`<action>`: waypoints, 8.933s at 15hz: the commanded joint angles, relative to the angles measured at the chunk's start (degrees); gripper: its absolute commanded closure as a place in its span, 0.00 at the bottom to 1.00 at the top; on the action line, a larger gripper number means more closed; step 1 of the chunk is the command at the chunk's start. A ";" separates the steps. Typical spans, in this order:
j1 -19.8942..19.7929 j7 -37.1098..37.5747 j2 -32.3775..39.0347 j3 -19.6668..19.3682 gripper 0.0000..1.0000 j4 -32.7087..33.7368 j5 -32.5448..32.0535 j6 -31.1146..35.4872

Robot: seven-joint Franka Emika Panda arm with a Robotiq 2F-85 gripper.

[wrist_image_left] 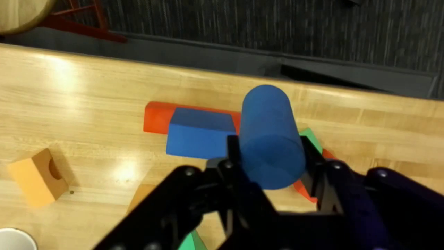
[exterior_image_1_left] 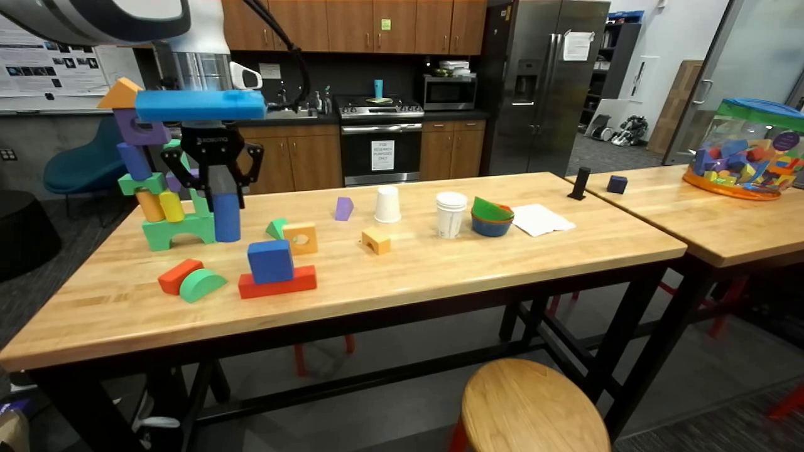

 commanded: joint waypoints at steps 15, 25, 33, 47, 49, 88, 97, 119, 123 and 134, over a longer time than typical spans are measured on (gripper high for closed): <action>2.50 1.89 -0.18 -1.92 0.83 -5.04 4.72 9.04; 2.71 0.92 0.44 -2.06 0.83 -4.38 9.11 11.45; 3.18 0.35 0.76 -1.96 0.83 -3.76 9.08 11.36; 2.58 -2.02 4.09 -2.35 0.83 -1.70 8.12 11.92; 2.44 -1.72 4.79 -2.32 0.83 -0.84 7.71 12.37; 0.98 -0.66 8.17 -1.72 0.83 2.31 6.21 8.04; 1.27 -0.27 9.76 -1.34 0.83 1.94 4.02 13.05; 0.91 -0.18 8.35 -1.17 0.83 3.08 1.14 12.18; 0.99 0.02 8.15 -1.22 0.83 3.80 1.11 11.03; 1.15 0.11 8.29 -1.12 0.83 4.52 3.33 7.02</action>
